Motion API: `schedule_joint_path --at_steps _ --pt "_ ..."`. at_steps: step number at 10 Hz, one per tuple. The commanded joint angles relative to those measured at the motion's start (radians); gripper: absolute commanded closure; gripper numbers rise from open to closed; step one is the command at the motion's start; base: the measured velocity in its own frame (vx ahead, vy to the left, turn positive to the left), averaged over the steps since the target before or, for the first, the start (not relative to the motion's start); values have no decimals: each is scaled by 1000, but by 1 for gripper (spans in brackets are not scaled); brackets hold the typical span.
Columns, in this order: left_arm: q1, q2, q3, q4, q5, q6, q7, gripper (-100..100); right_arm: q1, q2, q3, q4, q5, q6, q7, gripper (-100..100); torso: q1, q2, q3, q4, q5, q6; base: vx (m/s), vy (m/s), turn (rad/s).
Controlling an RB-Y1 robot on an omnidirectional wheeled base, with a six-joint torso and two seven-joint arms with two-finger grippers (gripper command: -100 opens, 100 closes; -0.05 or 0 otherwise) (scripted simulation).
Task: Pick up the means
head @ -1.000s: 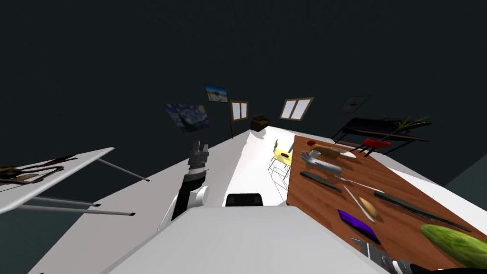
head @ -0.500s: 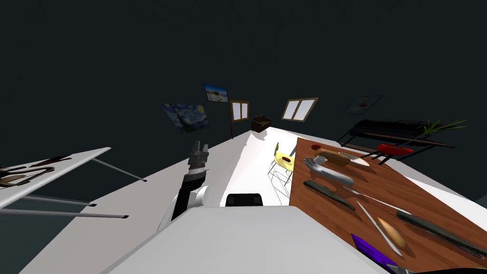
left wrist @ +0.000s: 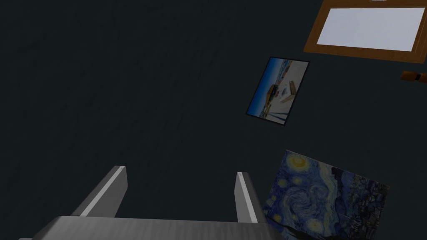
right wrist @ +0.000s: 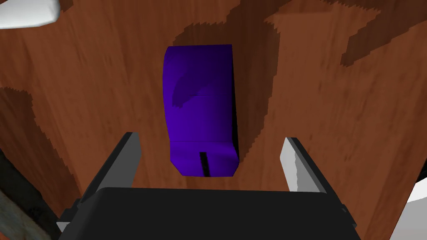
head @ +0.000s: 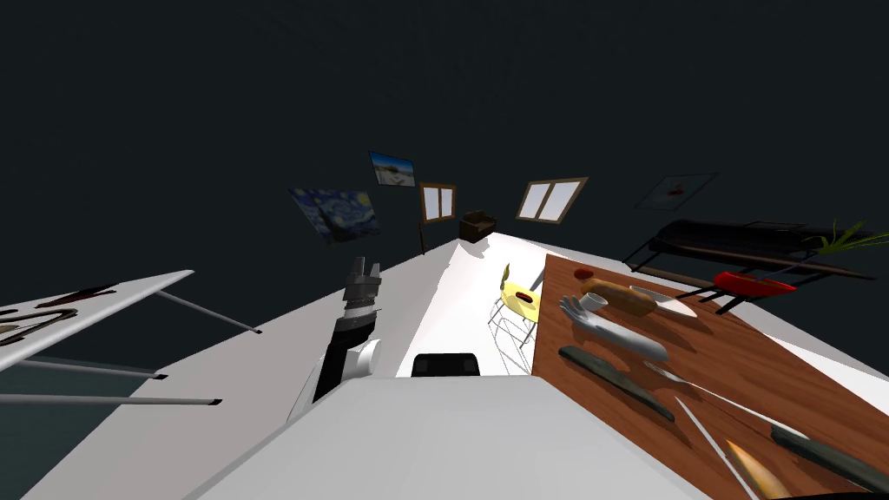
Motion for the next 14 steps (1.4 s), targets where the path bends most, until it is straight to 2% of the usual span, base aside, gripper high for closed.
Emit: schedule_joint_path --at_steps 1,4,5,6,9,10,11,12,14 --pt "0 0 0 0 0 0 0 0 -14 34 14 22 15 3 17 -100 0 0 0 0 0 0 103 -109 30" --pt "0 0 0 0 0 0 0 0 -10 29 16 8 15 12 8 -100 7 9 5 2 2 1 3 -25 0" --pt "0 0 0 0 0 0 0 0 -10 30 16 10 15 10 10 0 9 10 5 2 2 1 0 0 0" --pt "0 0 0 0 0 0 0 0 -15 64 22 20 20 35 10 -100 9 10 5 2 2 1 -9 -38 59" --pt "0 0 0 0 0 0 0 0 -17 77 25 24 21 44 11 -100 6 10 5 2 1 1 -2 -38 21" --pt "0 0 0 0 0 0 0 0 -20 98 28 31 24 59 11 -100 8 9 5 2 2 1 -2 -28 36" --pt "0 0 0 0 0 0 0 0 -18 87 28 24 24 53 7 -100 7 10 5 2 2 0 -1 -15 10" --pt "0 0 0 0 0 0 0 0 -19 89 28 26 24 55 9 100 8 10 5 2 2 1 -1 -1 -10" --pt "0 0 0 0 0 0 0 0 -18 90 29 26 24 53 9 100 8 9 6 2 2 0 0 0 0"
